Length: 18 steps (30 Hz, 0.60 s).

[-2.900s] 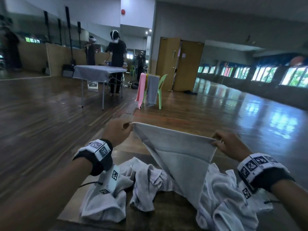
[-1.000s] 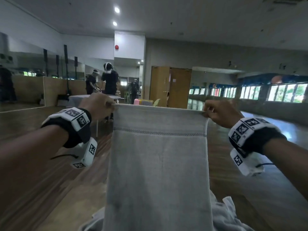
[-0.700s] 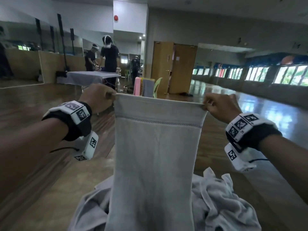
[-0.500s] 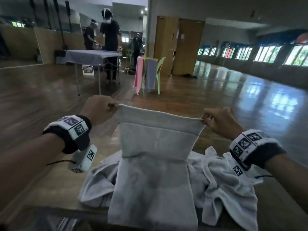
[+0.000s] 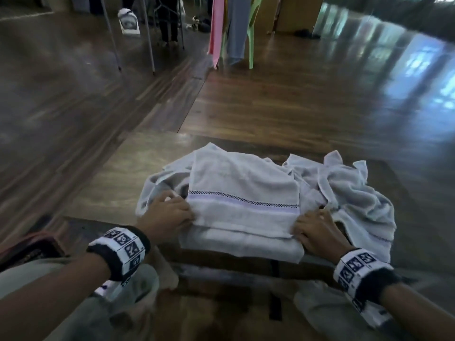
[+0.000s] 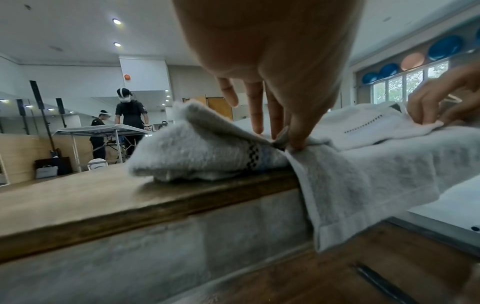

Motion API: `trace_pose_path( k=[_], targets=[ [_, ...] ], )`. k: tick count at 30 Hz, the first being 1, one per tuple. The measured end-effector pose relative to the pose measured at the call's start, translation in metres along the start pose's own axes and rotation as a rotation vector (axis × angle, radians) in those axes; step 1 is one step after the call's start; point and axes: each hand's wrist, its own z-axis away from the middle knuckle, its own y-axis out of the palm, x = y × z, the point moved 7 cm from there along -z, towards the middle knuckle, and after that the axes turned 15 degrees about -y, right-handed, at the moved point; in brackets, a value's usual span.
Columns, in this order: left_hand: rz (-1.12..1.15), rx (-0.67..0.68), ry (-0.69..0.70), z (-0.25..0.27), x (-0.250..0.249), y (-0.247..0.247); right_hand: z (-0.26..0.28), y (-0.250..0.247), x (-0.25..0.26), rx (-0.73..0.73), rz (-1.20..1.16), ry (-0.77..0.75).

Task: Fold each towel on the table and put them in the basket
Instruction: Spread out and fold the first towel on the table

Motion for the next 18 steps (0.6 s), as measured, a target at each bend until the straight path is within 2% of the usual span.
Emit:
trace_pose_path(
  k=[4,12,18],
  targets=[
    [0.023,-0.047,-0.044,-0.012,0.006,0.012,-0.010,0.007,-0.008,0.010,0.038,0.075],
    [0.008,0.025,-0.224,-0.060,0.028,0.030,-0.044,0.016,-0.045,0.092,0.010,0.313],
    [-0.018,0.053,-0.258,-0.070,0.032,0.027,-0.051,0.015,-0.059,0.125,-0.017,0.385]
  ],
)
